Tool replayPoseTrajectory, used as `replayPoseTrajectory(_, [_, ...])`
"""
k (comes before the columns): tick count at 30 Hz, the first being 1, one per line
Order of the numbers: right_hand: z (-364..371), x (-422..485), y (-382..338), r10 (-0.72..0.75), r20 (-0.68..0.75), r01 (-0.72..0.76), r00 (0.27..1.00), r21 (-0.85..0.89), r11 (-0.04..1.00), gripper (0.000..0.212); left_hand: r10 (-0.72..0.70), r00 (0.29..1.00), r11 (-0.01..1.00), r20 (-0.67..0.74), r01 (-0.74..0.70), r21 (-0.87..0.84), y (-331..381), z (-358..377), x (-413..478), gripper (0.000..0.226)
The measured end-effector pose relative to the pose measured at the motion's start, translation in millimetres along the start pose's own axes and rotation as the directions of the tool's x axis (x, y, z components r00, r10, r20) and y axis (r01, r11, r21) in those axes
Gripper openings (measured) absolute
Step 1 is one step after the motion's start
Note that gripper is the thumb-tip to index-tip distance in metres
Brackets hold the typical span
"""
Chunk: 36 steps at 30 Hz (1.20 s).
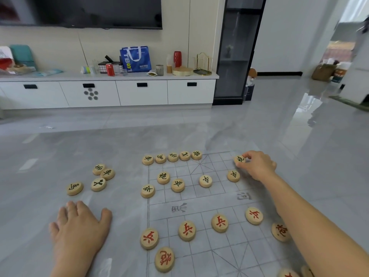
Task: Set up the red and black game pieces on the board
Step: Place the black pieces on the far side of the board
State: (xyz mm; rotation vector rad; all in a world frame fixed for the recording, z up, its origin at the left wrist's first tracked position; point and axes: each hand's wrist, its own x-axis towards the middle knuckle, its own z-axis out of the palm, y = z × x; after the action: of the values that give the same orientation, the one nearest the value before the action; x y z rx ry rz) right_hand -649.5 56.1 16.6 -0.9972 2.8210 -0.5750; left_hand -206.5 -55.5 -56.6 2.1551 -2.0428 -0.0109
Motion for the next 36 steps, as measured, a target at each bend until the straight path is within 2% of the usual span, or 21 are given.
replayPoseTrajectory(9, [4, -2, 9, -0.025, 0.068, 0.029, 0.997, -0.048, 0.998, 0.041, 0.010, 1.000, 1.000, -0.025, -0.010, 0.001, 0, 1, 0, 0.075])
replayPoseTrajectory(13, [-2, -1, 8, -0.026, 0.119, 0.034, 0.993, -0.068, 0.997, 0.052, 0.020, 1.000, 1.000, -0.024, -0.021, -0.010, 1, 0, -2, 0.072])
replayPoseTrajectory(16, [-7, -3, 2, -0.060, 0.100, 0.052, 0.993, 0.080, 0.995, 0.055, 0.023, 1.000, 1.000, -0.015, -0.023, -0.015, 0, -1, -2, 0.075])
replayPoseTrajectory(21, [2, -21, -39, -0.229, 0.012, 0.220, 0.973, 0.235, 0.947, 0.039, 0.027, 1.000, 0.999, -0.005, -0.027, -0.029, 4, -8, -8, 0.074])
replayPoseTrajectory(28, [45, -75, -142, -0.519, 0.127, 0.462, 0.845, 0.314, 0.829, 0.029, 0.033, 0.999, 0.997, 0.012, -0.032, -0.065, 12, -21, -18, 0.076])
replayPoseTrajectory(31, [67, -94, -185, -0.591, 0.167, 0.520, 0.789, 0.331, 0.787, 0.028, 0.029, 0.999, 0.994, 0.037, -0.025, -0.106, 14, -25, -21, 0.078])
replayPoseTrajectory(36, [104, -113, -249, -0.674, 0.270, 0.642, 0.687, 0.210, 0.738, 0.043, 0.026, 0.998, 0.991, 0.048, -0.020, -0.132, 17, -34, -25, 0.080])
